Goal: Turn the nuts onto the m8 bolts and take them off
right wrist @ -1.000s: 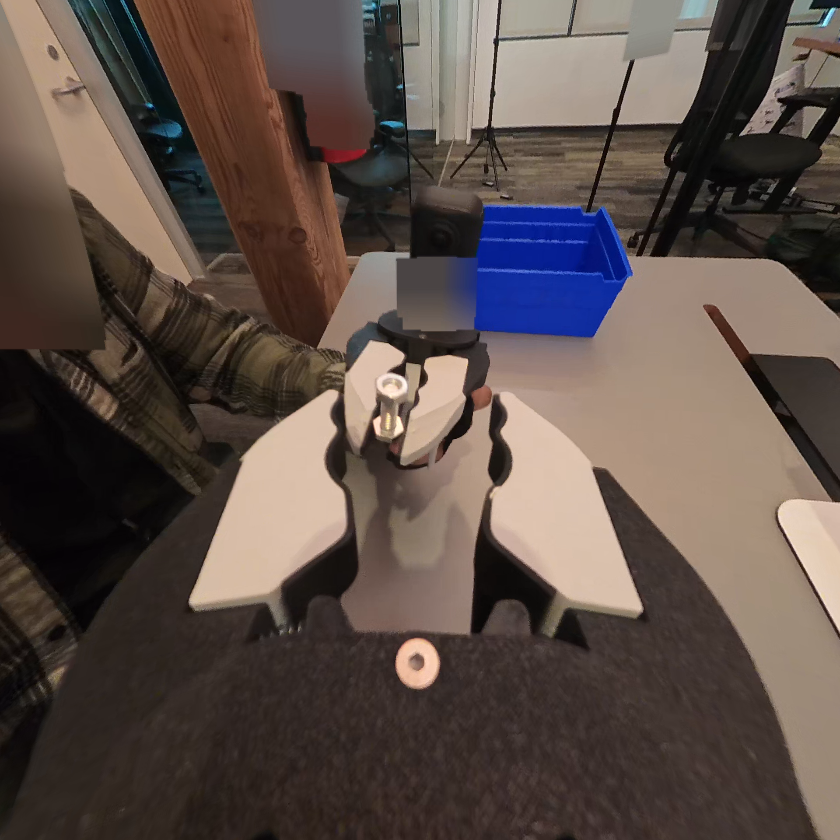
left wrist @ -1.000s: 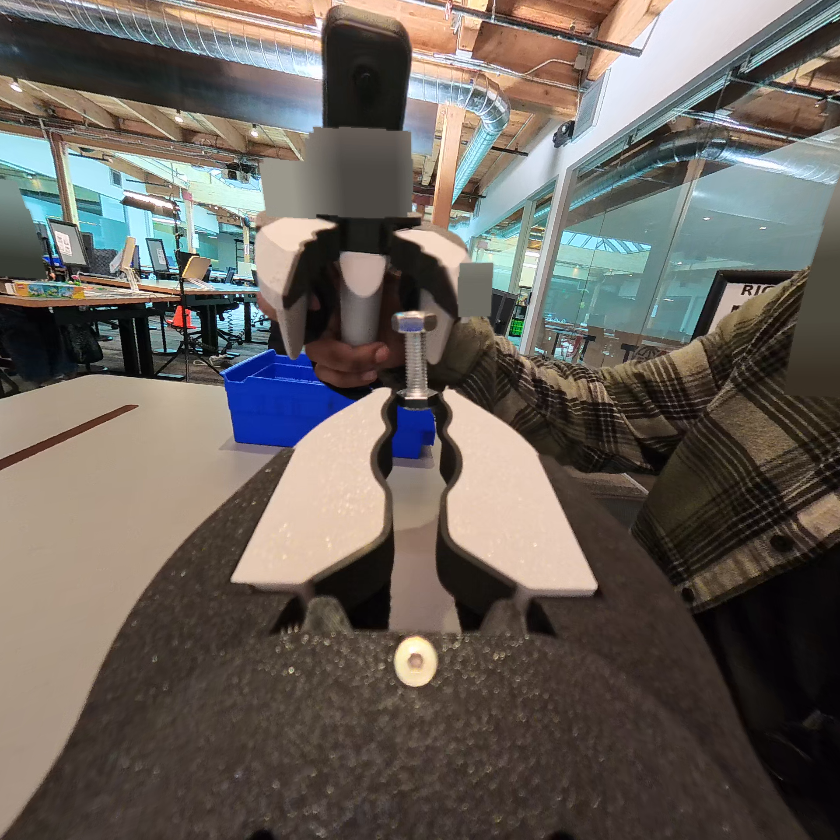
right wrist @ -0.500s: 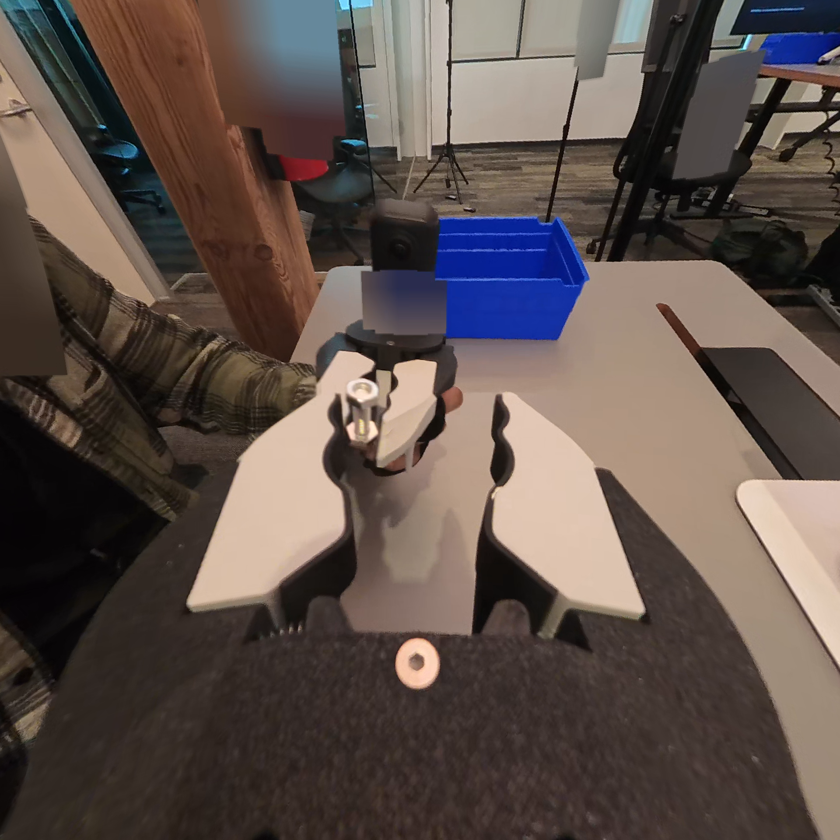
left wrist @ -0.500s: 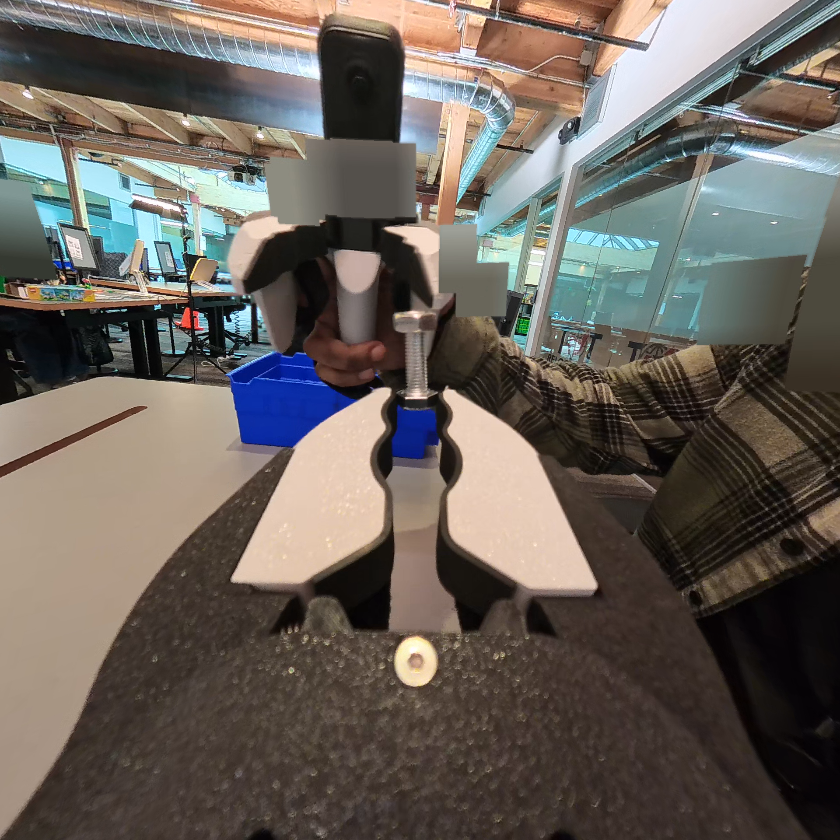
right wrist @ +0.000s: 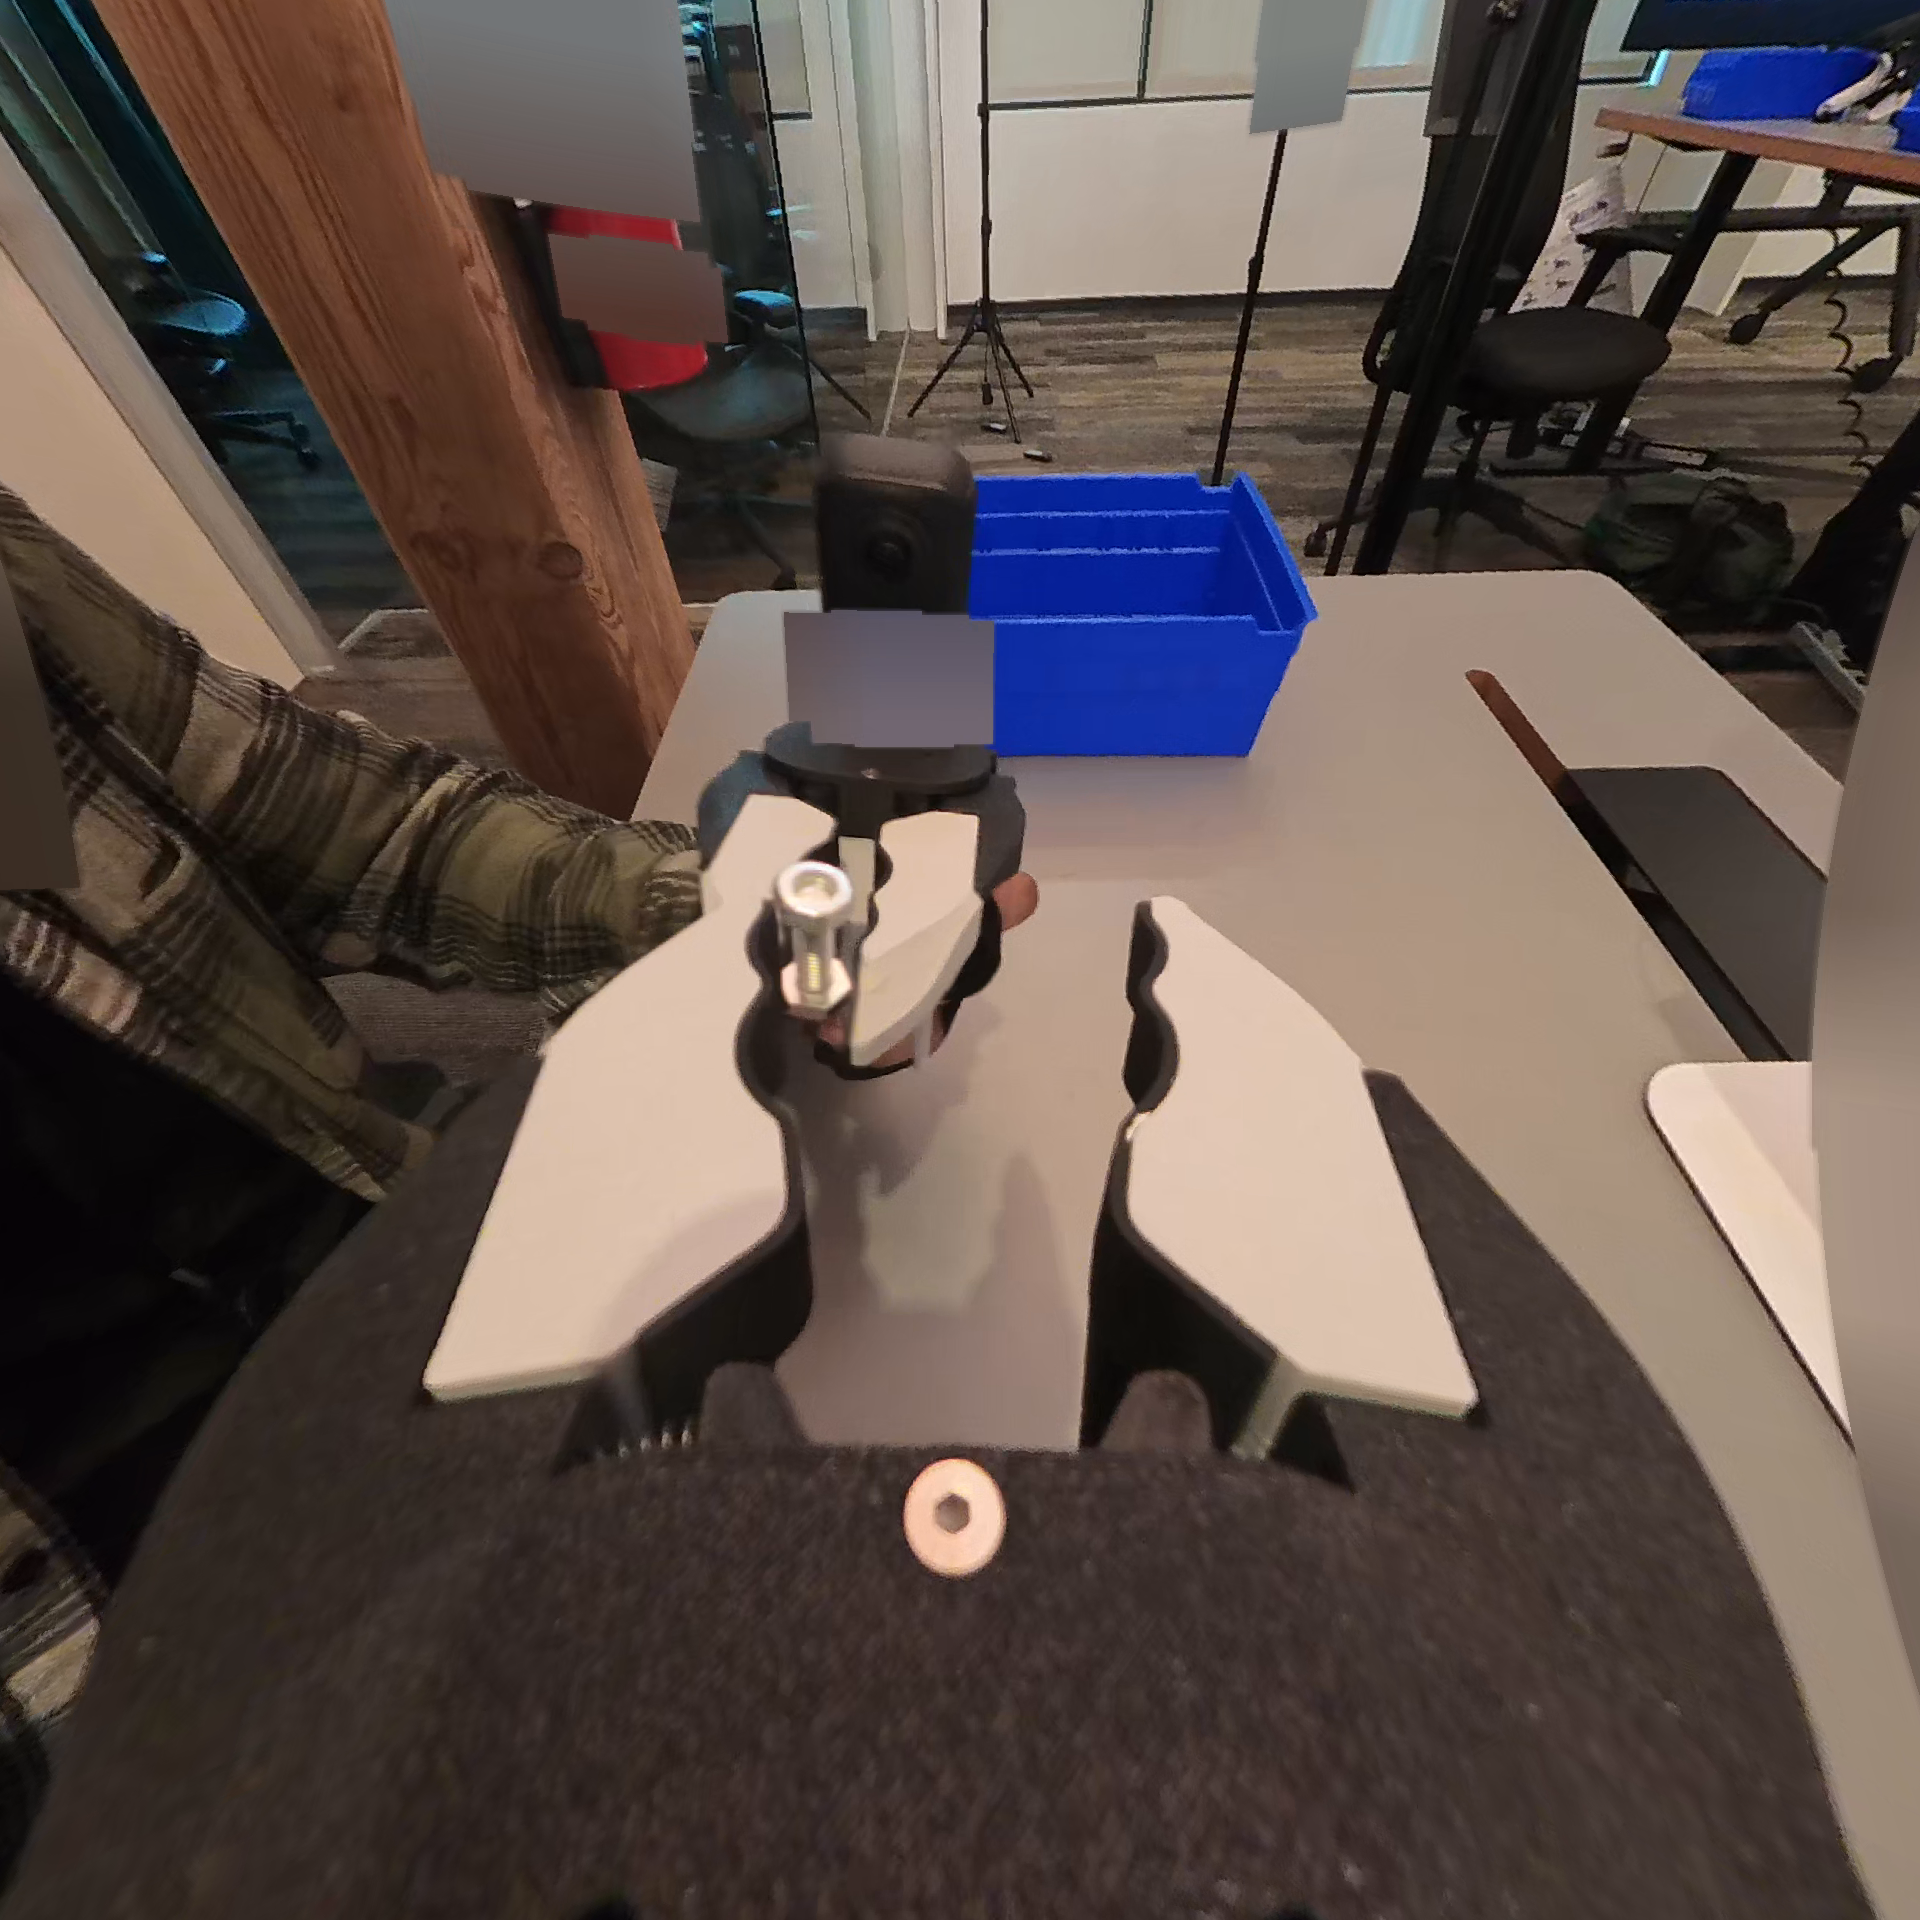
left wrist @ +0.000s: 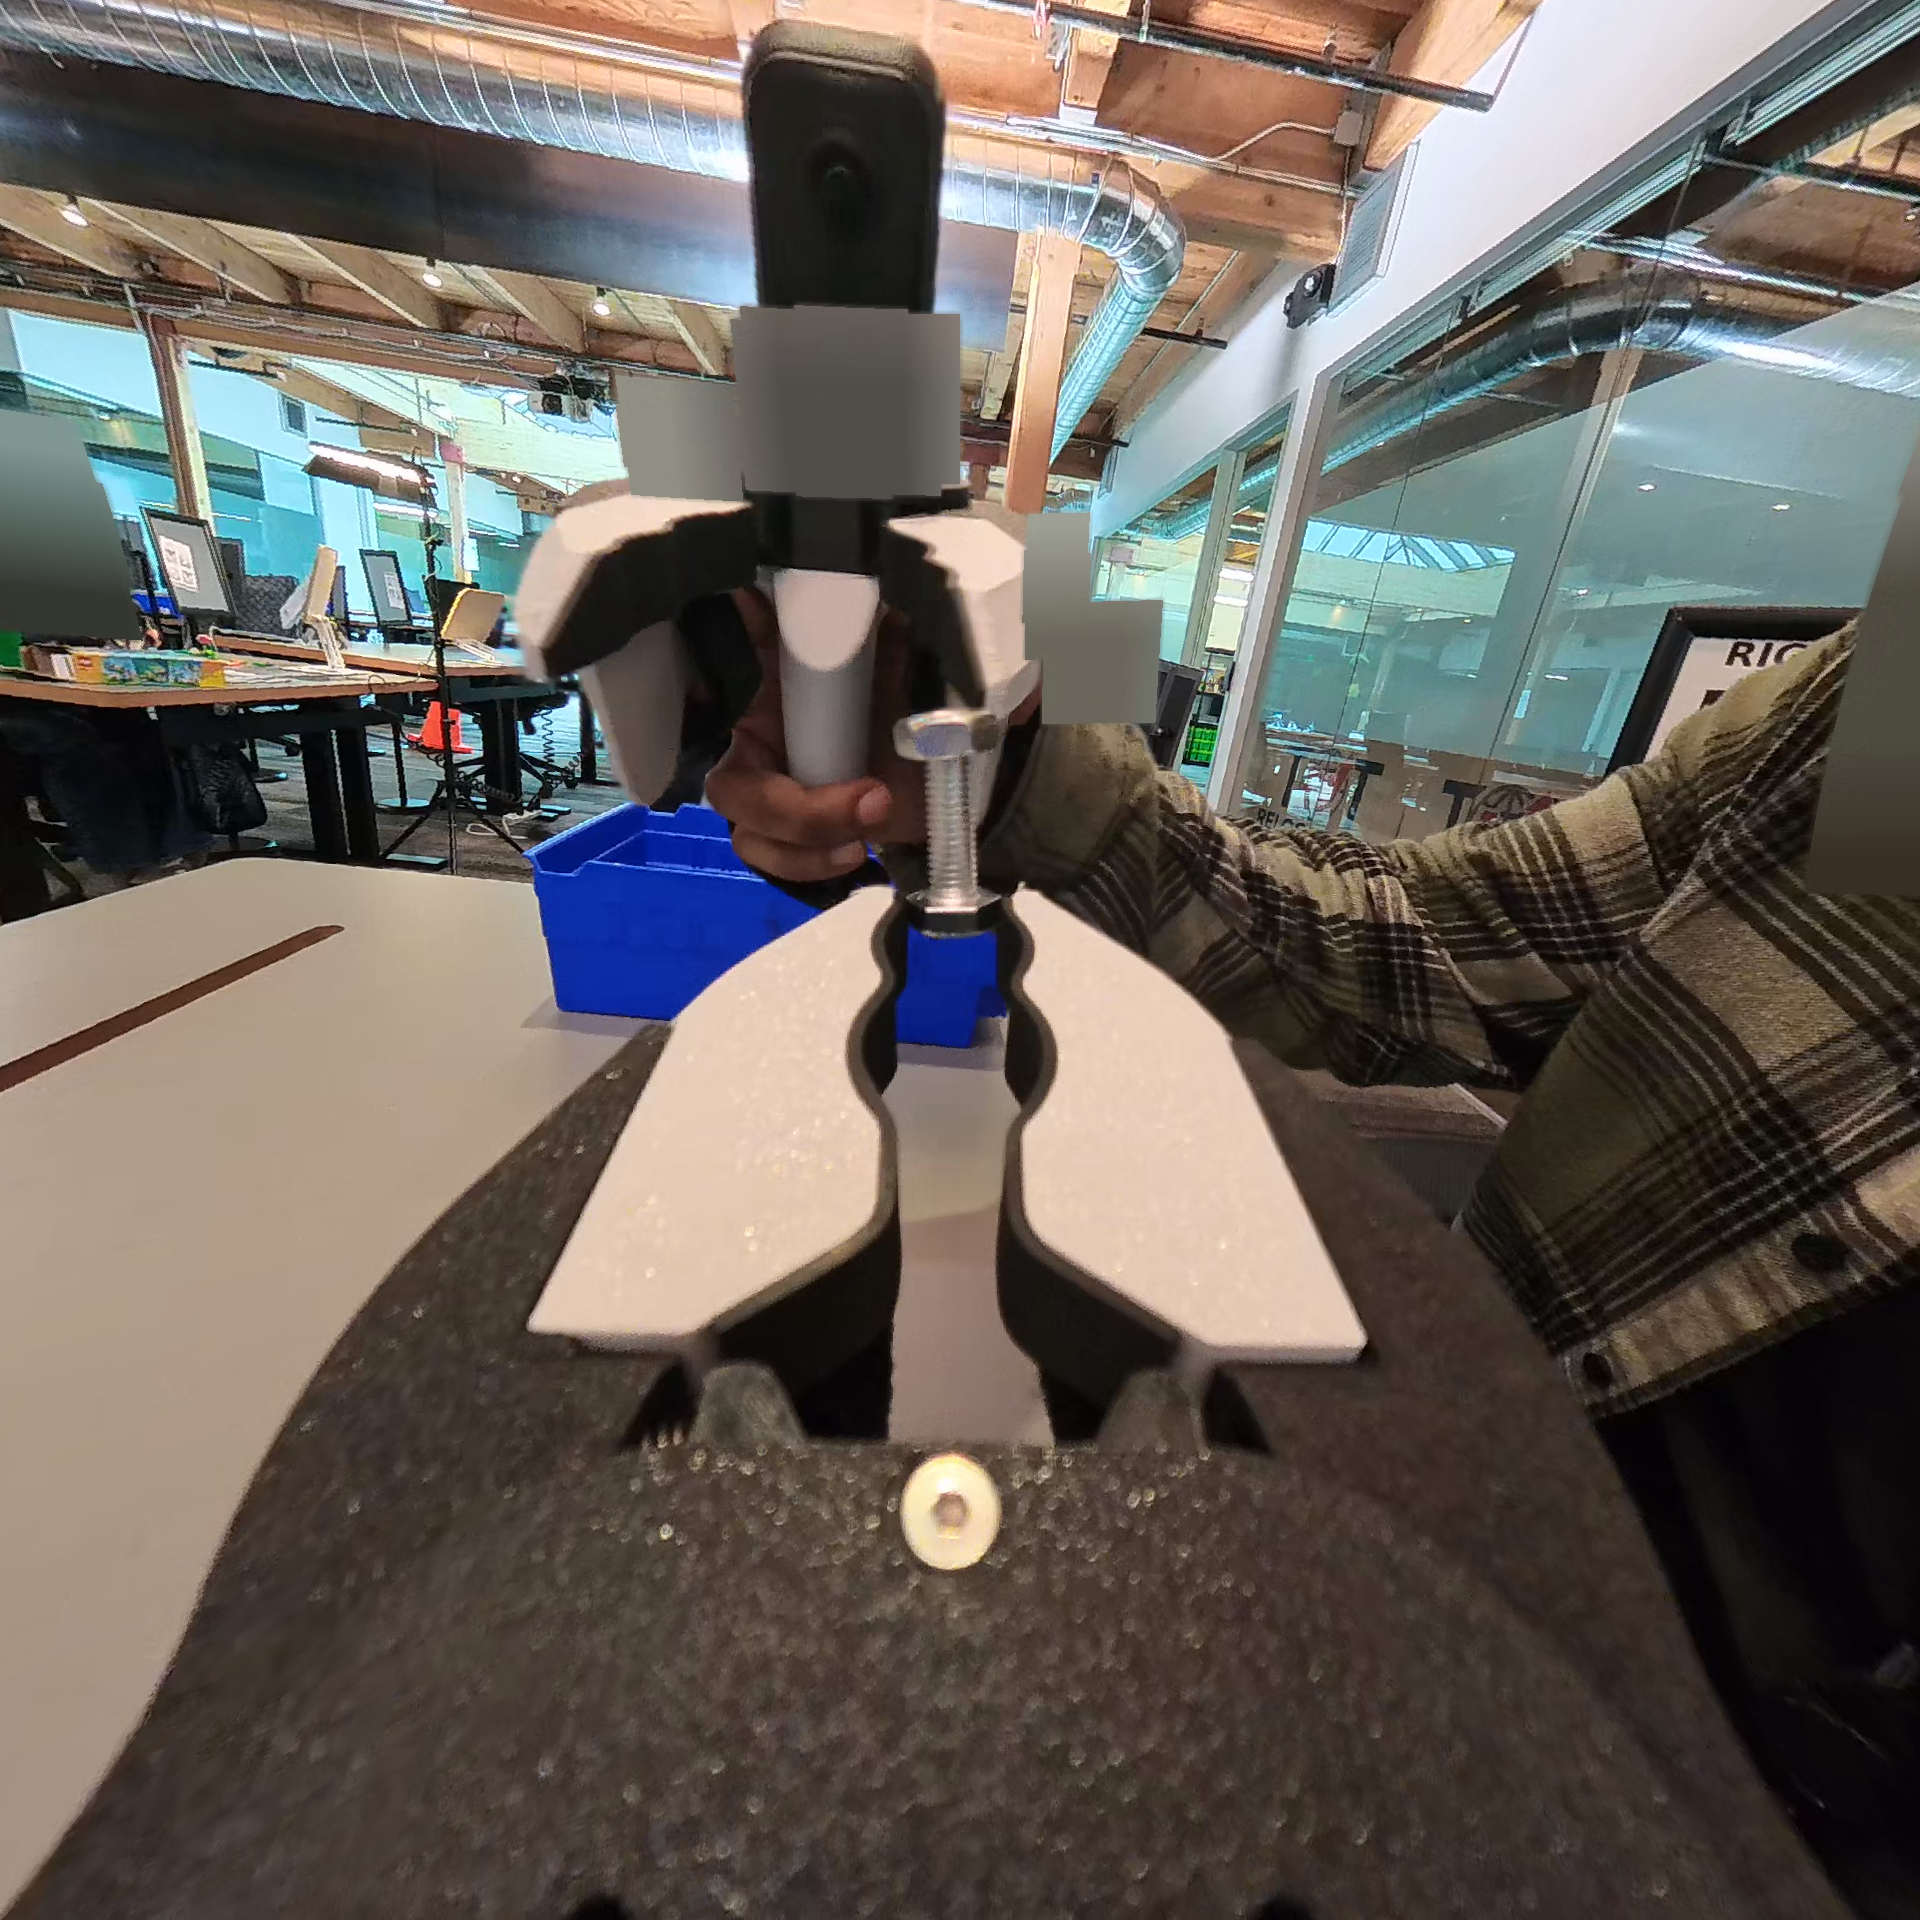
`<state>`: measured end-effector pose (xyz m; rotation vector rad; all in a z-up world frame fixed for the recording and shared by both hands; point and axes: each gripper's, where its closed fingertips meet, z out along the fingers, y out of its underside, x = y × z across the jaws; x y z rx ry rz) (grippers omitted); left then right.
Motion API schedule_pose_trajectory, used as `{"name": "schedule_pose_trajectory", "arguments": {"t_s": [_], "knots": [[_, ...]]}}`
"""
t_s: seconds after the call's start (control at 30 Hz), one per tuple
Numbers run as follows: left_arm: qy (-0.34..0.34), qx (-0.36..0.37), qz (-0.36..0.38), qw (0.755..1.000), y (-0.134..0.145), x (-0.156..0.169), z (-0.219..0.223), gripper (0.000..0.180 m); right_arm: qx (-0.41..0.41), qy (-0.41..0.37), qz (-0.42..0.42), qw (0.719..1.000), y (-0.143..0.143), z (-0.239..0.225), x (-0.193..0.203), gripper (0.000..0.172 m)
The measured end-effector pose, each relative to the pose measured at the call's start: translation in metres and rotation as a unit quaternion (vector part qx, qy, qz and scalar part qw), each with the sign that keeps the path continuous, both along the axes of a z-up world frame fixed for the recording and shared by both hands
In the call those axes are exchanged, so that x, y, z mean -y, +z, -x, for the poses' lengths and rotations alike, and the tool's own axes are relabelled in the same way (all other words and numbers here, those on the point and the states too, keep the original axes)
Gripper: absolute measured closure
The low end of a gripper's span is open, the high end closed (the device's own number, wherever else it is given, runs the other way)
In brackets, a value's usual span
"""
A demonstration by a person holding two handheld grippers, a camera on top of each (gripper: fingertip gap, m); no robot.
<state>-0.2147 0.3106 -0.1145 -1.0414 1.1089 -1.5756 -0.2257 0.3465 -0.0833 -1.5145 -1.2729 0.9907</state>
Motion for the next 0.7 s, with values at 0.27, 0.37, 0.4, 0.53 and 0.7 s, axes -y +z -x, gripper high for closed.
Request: {"name": "schedule_pose_trajectory", "arguments": {"t_s": [0.27,0.37,0.4,0.53,0.7], "knots": [[0.012,-0.002,-0.001,1.0,-0.001,-0.003,0.0,0.165,0.008,0.034,0.026,0.999,-0.006,0.016,0.02,0.126],[0.012,-0.003,-0.002,1.0,-0.001,-0.003,0.0,0.165,0.011,0.047,0.045,0.998,-0.009,0.019,0.023,0.137],[0.012,-0.003,-0.002,1.0,-0.001,-0.003,0.0,0.165,0.008,0.053,0.049,0.997,-0.009,0.019,0.023,0.141],[0.011,0.0,0.0,1.0,0.0,-0.004,0.001,0.165,0.001,0.062,0.056,0.996,-0.008,0.02,0.024,0.156],[0.005,-0.005,-0.001,1.0,-0.002,-0.002,0.0,0.165,-0.016,0.078,0.049,0.996,-0.004,0.018,0.026,0.156]]}}
